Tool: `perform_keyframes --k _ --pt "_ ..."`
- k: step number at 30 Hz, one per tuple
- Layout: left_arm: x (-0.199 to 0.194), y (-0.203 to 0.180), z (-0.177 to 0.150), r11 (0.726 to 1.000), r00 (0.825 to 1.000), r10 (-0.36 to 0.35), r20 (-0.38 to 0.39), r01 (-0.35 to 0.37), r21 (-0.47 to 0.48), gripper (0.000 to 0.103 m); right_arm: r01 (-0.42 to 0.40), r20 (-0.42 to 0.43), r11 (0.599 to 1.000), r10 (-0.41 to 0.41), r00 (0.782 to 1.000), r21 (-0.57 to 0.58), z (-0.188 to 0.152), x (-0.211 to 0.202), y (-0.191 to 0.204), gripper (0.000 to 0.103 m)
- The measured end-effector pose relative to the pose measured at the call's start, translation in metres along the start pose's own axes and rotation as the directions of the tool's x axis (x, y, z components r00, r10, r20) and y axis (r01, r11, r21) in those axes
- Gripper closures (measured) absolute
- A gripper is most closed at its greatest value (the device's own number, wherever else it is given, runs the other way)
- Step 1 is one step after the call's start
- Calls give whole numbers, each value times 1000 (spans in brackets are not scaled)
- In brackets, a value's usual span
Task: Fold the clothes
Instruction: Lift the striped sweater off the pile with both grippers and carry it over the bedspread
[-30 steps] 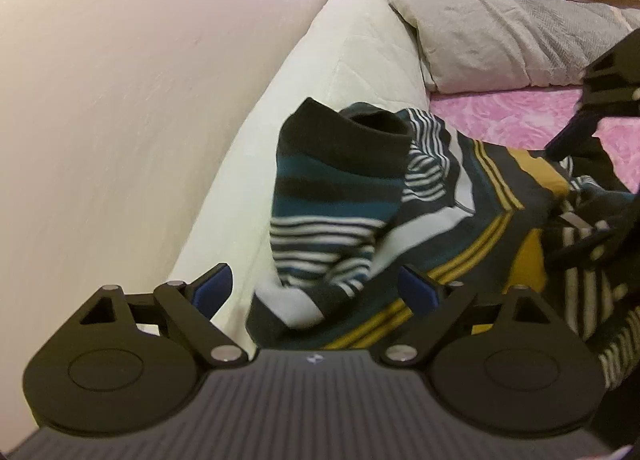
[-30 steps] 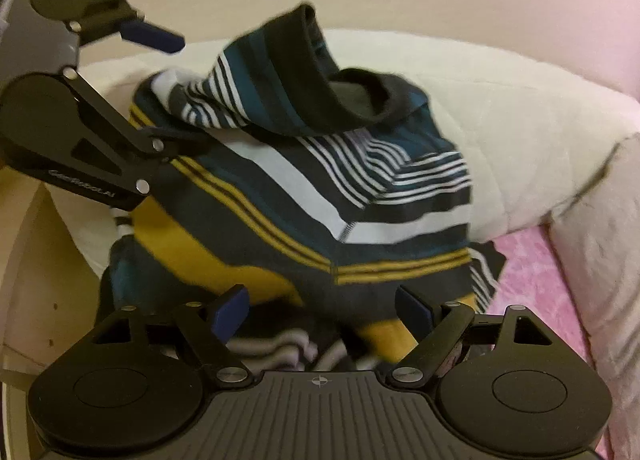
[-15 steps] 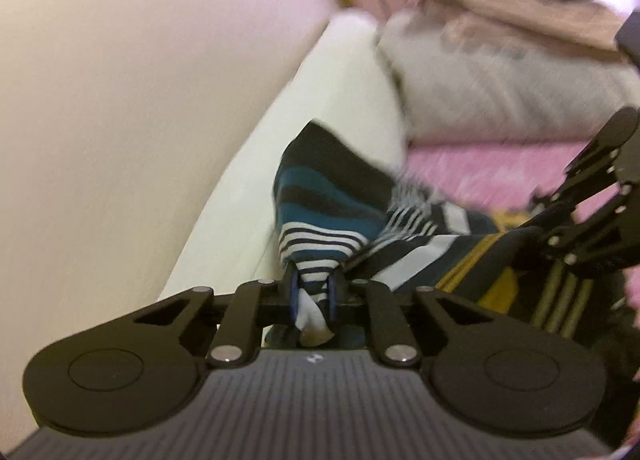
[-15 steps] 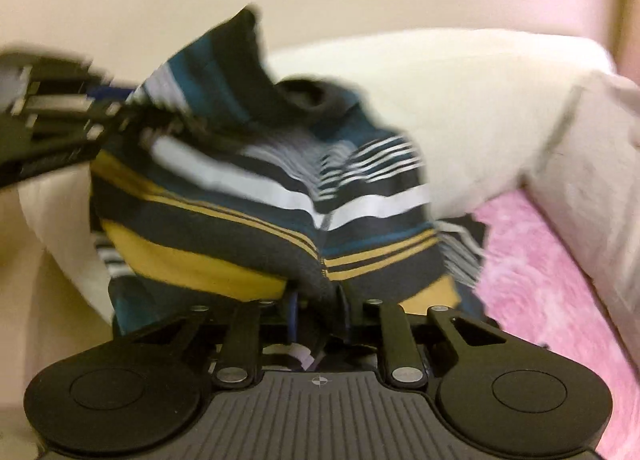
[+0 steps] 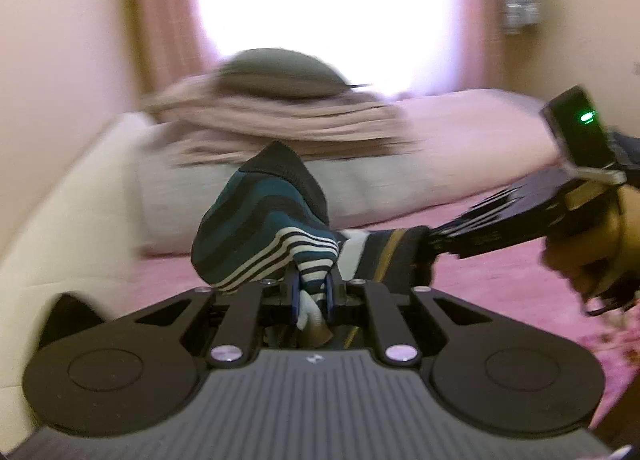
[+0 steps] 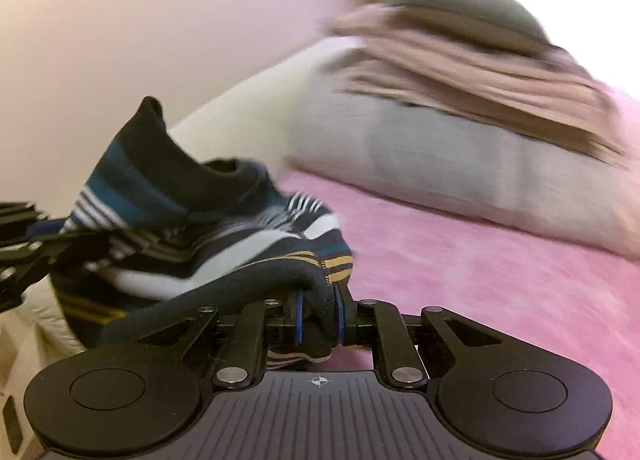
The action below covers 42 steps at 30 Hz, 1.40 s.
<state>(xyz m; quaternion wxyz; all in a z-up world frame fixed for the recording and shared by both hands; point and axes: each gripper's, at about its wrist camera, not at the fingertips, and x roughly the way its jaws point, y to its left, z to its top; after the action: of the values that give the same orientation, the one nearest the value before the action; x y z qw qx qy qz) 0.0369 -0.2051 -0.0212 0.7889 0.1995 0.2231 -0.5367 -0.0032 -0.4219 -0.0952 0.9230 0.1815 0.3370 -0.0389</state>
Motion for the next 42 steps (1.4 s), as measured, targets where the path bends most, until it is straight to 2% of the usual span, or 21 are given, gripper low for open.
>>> perform_keyframes --k 5,7,9,10,13,14,16,18,20,24,27,29,30,31,34,36,37,38,39,40,42 --pt "44 -152 27 984 985 -170 -34 171 55 94 103 29 987 -107 994 120 -51 -94 -127 89" --pt "69 -211 35 965 965 -249 -80 254 60 94 165 13 976 -169 986 143 -68 -129 -178 89" --pt "94 -269 43 940 937 -326 -127 336 61 94 243 -6 955 -246 969 167 -83 -167 -228 89" --pt "106 -298 47 925 920 -363 -150 375 60 93 283 -21 939 -284 959 195 -94 -188 -249 89" --pt "135 -358 51 863 844 -484 -233 504 33 87 413 -91 863 -405 910 289 -132 -230 -315 89" --pt "139 -370 50 856 839 -486 -244 513 59 85 450 -118 839 -436 892 306 -148 -248 -324 89" --pt "142 -390 43 849 842 -469 -267 513 128 64 519 -159 787 -496 854 334 -175 -275 -340 80" --pt "153 -399 31 844 843 -442 -306 506 175 61 553 -178 749 -527 831 364 -194 -288 -341 2" --pt "165 -393 12 850 848 -385 -364 480 219 55 552 -168 738 -532 830 389 -214 -295 -332 1" --pt "200 -359 -33 860 851 -247 -462 413 299 54 507 -252 758 -440 862 409 -242 -278 -300 1" --pt "232 -328 -66 847 852 -145 -503 369 382 48 449 -280 800 -359 890 399 -250 -239 -275 1" --pt "251 -305 -90 812 858 -92 -506 359 461 34 414 -291 827 -317 902 380 -252 -207 -258 1" --pt "258 -294 -102 789 863 -78 -499 359 498 33 396 -297 840 -296 908 371 -253 -191 -251 1" --pt "270 -284 -116 752 867 -75 -493 374 543 33 380 -300 849 -278 913 369 -254 -173 -247 1" --pt "302 -259 -148 660 851 -68 -520 430 617 33 338 -318 876 -230 920 345 -257 -117 -233 1" --pt "318 -248 -162 611 829 -118 -546 495 618 33 322 -330 895 -216 919 309 -260 -89 -221 1" --pt "324 -243 -167 586 811 -161 -562 537 607 42 318 -338 905 -217 916 282 -262 -79 -215 1" --pt "329 -239 -172 560 791 -203 -577 577 595 64 318 -351 911 -217 911 262 -264 -72 -211 1" --pt "329 -236 -168 556 774 -223 -593 601 575 75 318 -365 916 -218 905 243 -266 -66 -206 1" --pt "327 -233 -163 556 757 -239 -609 620 553 93 314 -375 918 -211 903 242 -266 -61 -203 1" --pt "312 -227 -149 578 760 -262 -594 617 535 95 317 -367 909 -207 907 270 -264 -64 -200 1"
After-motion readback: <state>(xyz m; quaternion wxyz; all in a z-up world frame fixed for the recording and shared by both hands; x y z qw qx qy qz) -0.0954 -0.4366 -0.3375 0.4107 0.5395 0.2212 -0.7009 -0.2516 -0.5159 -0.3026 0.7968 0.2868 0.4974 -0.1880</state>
